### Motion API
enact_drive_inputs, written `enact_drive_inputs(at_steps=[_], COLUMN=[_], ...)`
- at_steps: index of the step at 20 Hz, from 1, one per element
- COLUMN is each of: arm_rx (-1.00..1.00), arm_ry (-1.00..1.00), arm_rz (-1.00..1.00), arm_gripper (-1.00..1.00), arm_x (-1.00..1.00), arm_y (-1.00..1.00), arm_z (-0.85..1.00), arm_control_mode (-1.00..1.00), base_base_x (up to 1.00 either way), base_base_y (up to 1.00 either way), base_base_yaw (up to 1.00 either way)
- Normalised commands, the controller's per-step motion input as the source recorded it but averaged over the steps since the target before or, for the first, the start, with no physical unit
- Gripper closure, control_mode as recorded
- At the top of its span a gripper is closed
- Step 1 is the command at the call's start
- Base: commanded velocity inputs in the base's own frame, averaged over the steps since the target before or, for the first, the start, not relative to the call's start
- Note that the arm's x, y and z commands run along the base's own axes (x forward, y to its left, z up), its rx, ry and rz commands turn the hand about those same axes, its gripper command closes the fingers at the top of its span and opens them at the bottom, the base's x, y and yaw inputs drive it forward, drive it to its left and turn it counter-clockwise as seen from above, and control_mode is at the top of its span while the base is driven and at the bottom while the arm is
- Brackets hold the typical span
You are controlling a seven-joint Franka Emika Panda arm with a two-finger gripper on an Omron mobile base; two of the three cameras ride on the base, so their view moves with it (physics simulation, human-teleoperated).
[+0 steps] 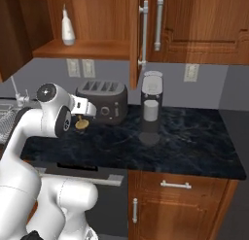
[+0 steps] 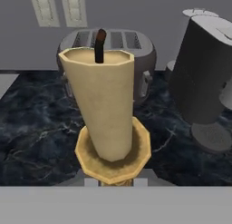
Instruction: Pick the candle and candle from the dining table and place them in the open cabinet. Close the cabinet after placing the objects.
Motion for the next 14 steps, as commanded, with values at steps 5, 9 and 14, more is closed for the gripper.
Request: enact_drive_inputs(at_steps=[5, 9, 14], arm_rx=[0.00, 0.00, 0.00], arm_ry=[0.00, 0.00, 0.00], arm_rz=[0.00, 0.00, 0.00], arm_gripper=[1.00, 1.00, 1.00], arm_x=[0.00, 0.00, 0.00], arm_y=[0.00, 0.00, 0.00], arm_z=[0.00, 0.00, 0.00], arm_control_mode=[1.00, 1.00, 1.00], base_base_x=[0.47, 0.37, 0.41], base_base_y=[0.00, 0.00, 0.00], base_base_yaw=[0.05, 0.04, 0.02])
